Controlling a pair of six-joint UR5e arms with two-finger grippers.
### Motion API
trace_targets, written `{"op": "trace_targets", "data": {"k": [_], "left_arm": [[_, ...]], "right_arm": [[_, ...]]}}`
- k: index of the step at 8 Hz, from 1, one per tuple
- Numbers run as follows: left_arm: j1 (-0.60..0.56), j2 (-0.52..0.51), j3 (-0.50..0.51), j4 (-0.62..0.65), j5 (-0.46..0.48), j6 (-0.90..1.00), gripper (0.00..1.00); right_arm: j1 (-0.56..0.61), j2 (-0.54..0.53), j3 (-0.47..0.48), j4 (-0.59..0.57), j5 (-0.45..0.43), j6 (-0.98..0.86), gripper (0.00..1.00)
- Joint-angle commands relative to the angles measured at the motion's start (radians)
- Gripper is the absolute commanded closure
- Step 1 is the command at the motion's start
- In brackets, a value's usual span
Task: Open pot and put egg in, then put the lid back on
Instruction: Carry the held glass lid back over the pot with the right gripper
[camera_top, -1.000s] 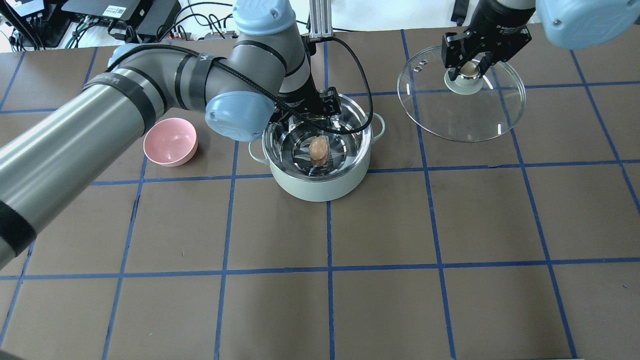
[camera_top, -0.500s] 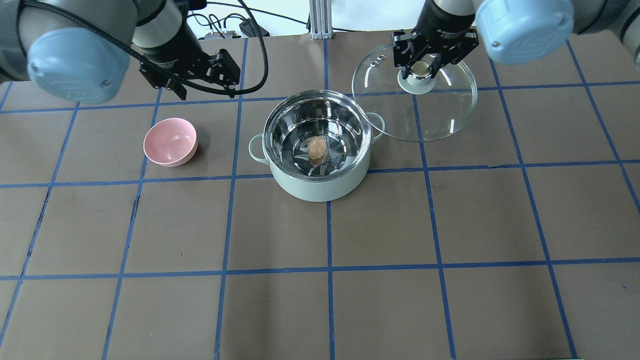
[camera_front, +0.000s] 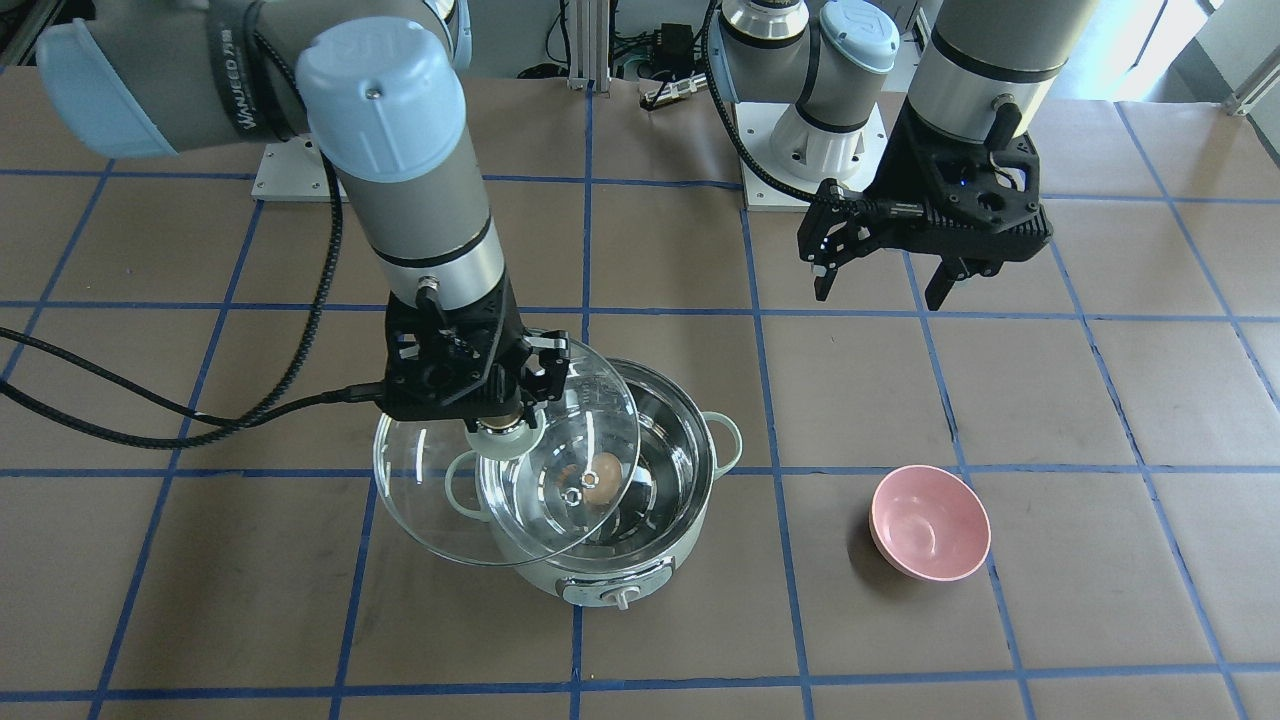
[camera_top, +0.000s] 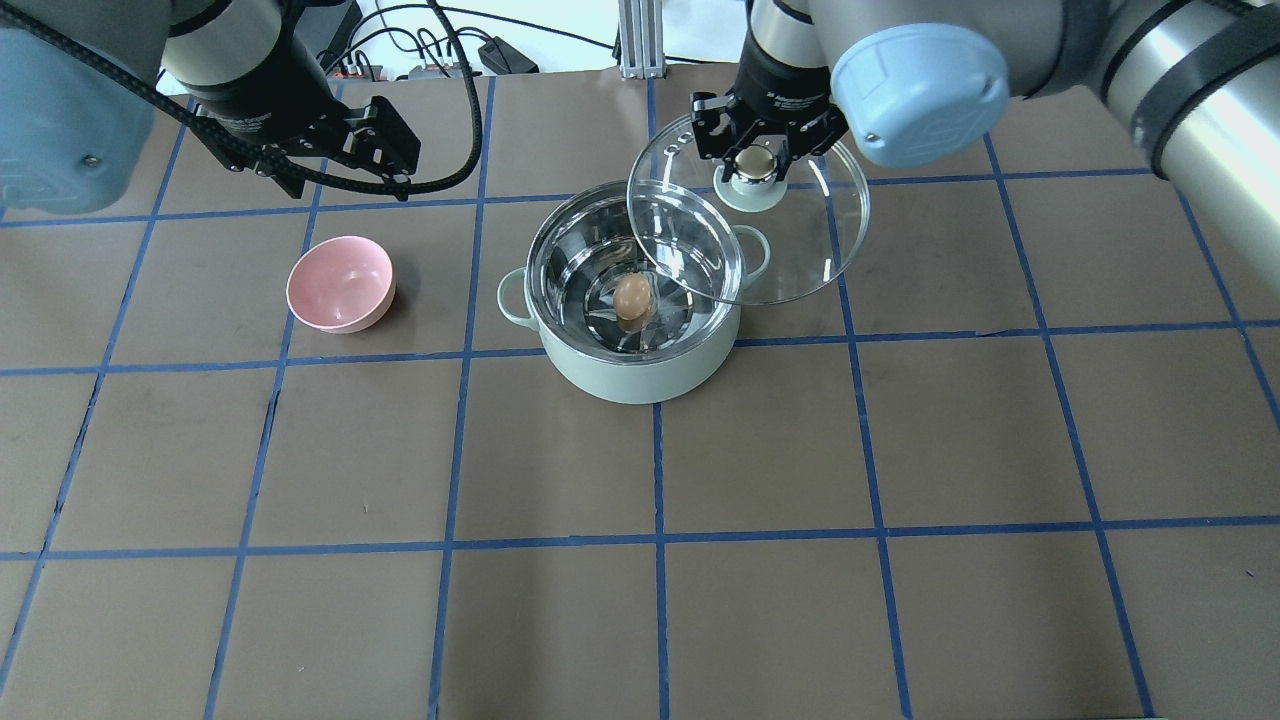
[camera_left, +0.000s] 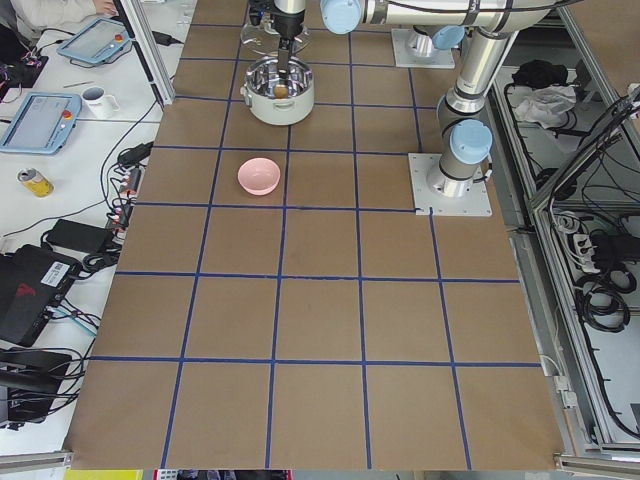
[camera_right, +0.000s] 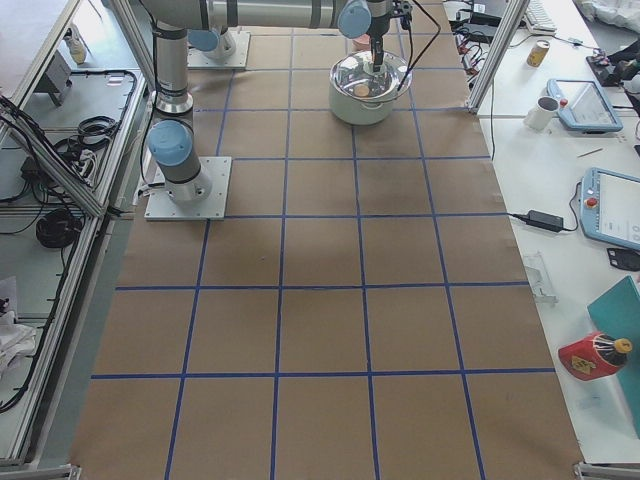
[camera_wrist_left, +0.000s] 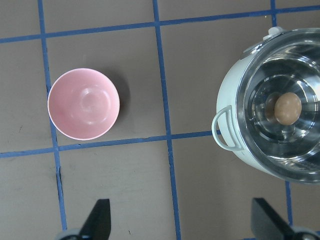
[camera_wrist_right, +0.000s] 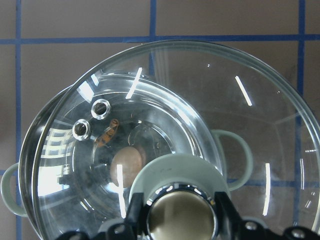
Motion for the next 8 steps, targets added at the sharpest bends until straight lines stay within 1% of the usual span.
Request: {"op": "trace_targets", "data": {"k": [1, 3, 8], "left_arm": [[-0.009, 0.023, -0.003, -0.019, -0.006, -0.004, 0.00], [-0.009, 0.021, -0.013, -0.035, -0.003, 0.004, 0.00], [-0.012, 0.021, -0.016, -0.034, -0.003, -0.002, 0.00]], "right_arm": [[0.086, 0.072, -0.045, -0.016, -0.005, 0.103, 1.00], [0.117, 0.097, -0.045, -0.025, -0.007, 0.122, 1.00], [0.117, 0.109, -0.036, -0.028, -0.008, 0.102, 1.00]]}}
